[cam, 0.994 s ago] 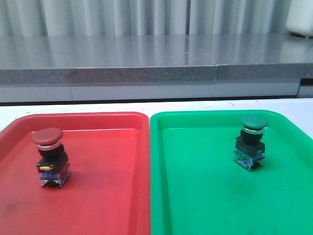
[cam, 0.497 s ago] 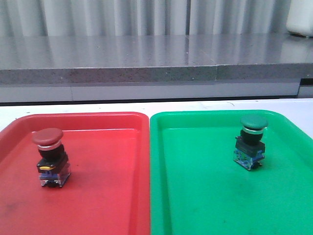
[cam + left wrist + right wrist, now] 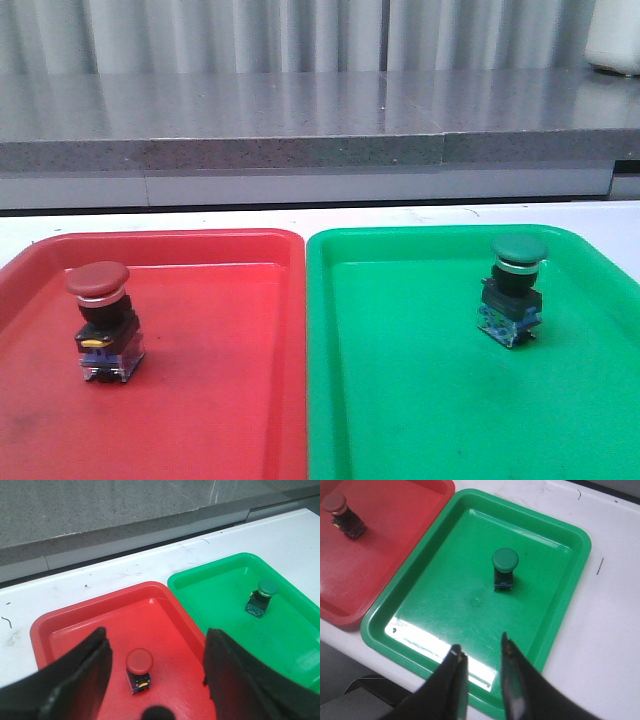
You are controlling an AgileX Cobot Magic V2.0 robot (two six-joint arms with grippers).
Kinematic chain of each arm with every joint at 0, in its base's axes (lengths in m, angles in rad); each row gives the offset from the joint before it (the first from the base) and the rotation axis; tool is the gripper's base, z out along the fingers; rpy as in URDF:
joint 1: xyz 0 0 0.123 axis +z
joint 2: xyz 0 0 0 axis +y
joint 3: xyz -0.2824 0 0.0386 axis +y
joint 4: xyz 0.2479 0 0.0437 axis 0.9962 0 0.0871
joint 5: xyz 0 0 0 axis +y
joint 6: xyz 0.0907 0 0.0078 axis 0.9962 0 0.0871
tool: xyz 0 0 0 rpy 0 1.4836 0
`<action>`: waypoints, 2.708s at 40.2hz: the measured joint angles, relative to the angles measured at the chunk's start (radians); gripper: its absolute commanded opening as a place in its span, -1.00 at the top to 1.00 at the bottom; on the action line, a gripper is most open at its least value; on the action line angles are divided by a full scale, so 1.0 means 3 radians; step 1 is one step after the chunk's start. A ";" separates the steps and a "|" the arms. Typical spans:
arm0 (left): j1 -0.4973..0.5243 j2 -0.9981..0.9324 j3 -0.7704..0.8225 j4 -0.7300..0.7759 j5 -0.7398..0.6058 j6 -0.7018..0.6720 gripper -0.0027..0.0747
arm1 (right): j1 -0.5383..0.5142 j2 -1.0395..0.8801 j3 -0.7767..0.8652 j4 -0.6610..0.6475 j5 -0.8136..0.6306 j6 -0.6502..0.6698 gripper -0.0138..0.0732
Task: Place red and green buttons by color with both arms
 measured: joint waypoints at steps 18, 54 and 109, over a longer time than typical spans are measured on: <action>0.0000 0.0000 0.0000 0.0222 0.0000 0.0000 0.98 | 0.0000 0.0000 0.0000 0.0000 0.0000 0.0000 0.84; 0.0986 -0.1431 0.1954 0.0234 -0.1395 0.0000 0.98 | 0.0000 0.0000 0.0000 0.0000 0.0002 0.0000 0.84; 0.1437 -0.1981 0.2564 0.0076 -0.1975 0.0000 0.98 | 0.0000 0.0000 0.0000 0.0000 0.0008 0.0000 0.84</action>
